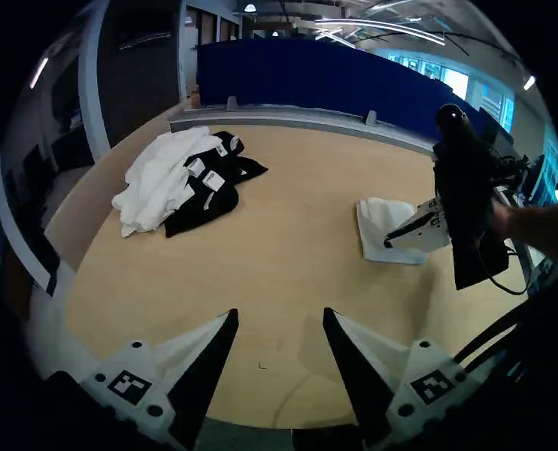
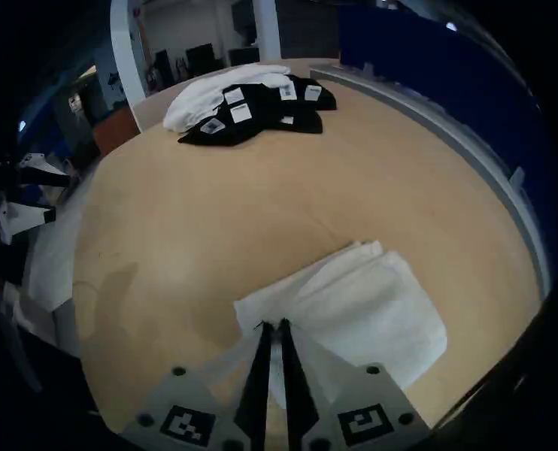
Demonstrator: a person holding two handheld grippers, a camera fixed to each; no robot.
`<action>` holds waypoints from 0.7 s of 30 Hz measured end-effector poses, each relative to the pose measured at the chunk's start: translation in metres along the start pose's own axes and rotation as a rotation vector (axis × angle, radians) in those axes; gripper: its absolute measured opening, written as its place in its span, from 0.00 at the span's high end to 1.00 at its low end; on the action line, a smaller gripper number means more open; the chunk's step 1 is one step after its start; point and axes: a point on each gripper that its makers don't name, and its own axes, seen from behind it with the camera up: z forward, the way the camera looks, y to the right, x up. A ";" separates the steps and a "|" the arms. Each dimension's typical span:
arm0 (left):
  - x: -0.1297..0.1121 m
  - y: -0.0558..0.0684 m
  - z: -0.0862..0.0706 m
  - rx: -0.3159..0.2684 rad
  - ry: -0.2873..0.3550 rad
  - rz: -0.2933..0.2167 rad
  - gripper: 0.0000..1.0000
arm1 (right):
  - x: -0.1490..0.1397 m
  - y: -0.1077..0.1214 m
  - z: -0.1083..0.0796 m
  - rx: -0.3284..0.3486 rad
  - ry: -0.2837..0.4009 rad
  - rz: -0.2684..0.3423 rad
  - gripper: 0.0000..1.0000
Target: Fold towel
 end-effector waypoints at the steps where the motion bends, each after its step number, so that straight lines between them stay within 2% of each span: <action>1: 0.000 0.000 0.000 0.000 0.000 0.001 0.17 | 0.000 0.000 0.000 0.000 0.001 0.001 0.70; 4: 0.000 0.001 0.001 -0.001 -0.001 0.005 0.17 | 0.000 -0.002 -0.004 0.008 0.009 0.004 0.32; 8: 0.000 0.002 0.002 -0.002 -0.001 0.006 0.17 | 0.000 -0.001 -0.008 -0.005 0.021 0.014 0.21; 14: -0.001 0.004 0.004 -0.005 -0.002 0.003 0.17 | -0.004 0.001 -0.015 -0.010 0.025 0.027 0.19; 21: 0.000 0.008 0.006 -0.009 -0.001 0.014 0.17 | -0.023 0.008 -0.030 -0.052 0.022 0.047 0.20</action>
